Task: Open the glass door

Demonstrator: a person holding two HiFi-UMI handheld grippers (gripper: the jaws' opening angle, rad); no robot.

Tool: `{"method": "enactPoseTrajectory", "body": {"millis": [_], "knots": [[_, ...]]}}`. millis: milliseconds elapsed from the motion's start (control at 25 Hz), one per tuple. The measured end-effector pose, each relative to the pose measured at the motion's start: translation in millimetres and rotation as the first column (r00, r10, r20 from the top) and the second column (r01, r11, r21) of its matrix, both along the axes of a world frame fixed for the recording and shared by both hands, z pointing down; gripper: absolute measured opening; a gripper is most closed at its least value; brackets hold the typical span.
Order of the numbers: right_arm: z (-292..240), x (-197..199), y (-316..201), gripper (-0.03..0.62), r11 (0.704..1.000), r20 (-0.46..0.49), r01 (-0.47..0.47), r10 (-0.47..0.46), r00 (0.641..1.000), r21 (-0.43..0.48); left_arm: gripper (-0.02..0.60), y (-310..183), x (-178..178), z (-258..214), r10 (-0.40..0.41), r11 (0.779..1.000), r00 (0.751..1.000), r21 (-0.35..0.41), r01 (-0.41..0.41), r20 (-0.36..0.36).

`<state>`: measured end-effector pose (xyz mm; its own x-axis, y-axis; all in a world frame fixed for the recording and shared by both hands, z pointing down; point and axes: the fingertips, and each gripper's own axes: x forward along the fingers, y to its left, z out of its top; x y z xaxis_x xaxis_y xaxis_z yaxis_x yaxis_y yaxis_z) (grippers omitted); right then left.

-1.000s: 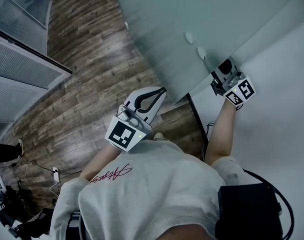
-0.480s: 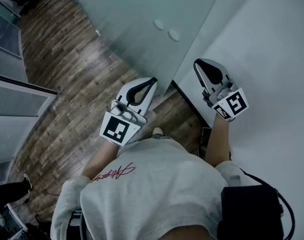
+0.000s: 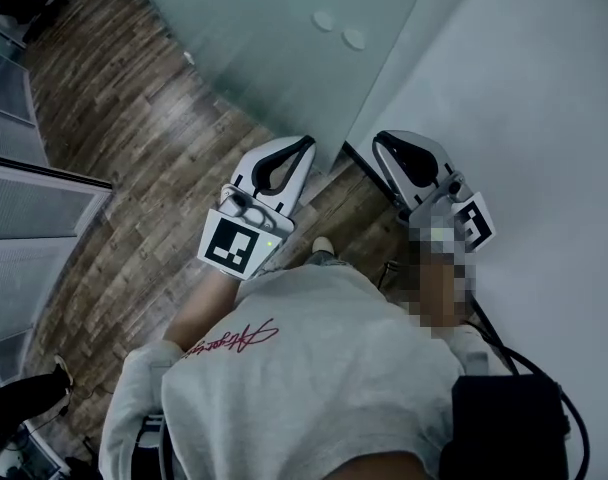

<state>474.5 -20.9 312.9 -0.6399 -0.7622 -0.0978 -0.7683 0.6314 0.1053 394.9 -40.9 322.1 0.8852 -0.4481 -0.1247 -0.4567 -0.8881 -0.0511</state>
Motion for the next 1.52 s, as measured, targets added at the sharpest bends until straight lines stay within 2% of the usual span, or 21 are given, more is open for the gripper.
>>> {"method": "enactPoseTrajectory", "body": {"millis": [120,320,600,1200,1520], "knots": [[-1.7,-29.9,7.8,0.035,1.0,-0.035,0.014,-0.014,0.999,-0.004,0.018,6.9,-15.0,-1.4,-0.002,1.0,1.0,-0.003,0.002,-0.001],[-8.8,-66.4,12.9,0.035,0.998,0.013,0.066,-0.066,0.998,0.012,0.018,13.1,-36.1,1.5,-0.027,0.999,1.0,-0.017,0.027,0.0],[6.6,-88.3,14.4,0.035,0.996,0.026,0.083,-0.083,0.996,-0.025,0.018,16.0,-55.2,7.7,-0.053,0.998,0.999,-0.024,0.052,-0.007],[9.3,-90.2,10.8,0.031,0.994,0.044,0.099,-0.097,0.994,-0.043,0.018,15.9,-52.7,1.9,-0.053,0.998,0.998,-0.017,0.053,-0.015],[13.6,-86.0,4.0,0.031,0.994,0.022,0.096,-0.095,0.995,-0.052,0.018,10.4,-46.4,0.8,-0.058,0.998,0.998,-0.013,0.058,-0.018]]}}
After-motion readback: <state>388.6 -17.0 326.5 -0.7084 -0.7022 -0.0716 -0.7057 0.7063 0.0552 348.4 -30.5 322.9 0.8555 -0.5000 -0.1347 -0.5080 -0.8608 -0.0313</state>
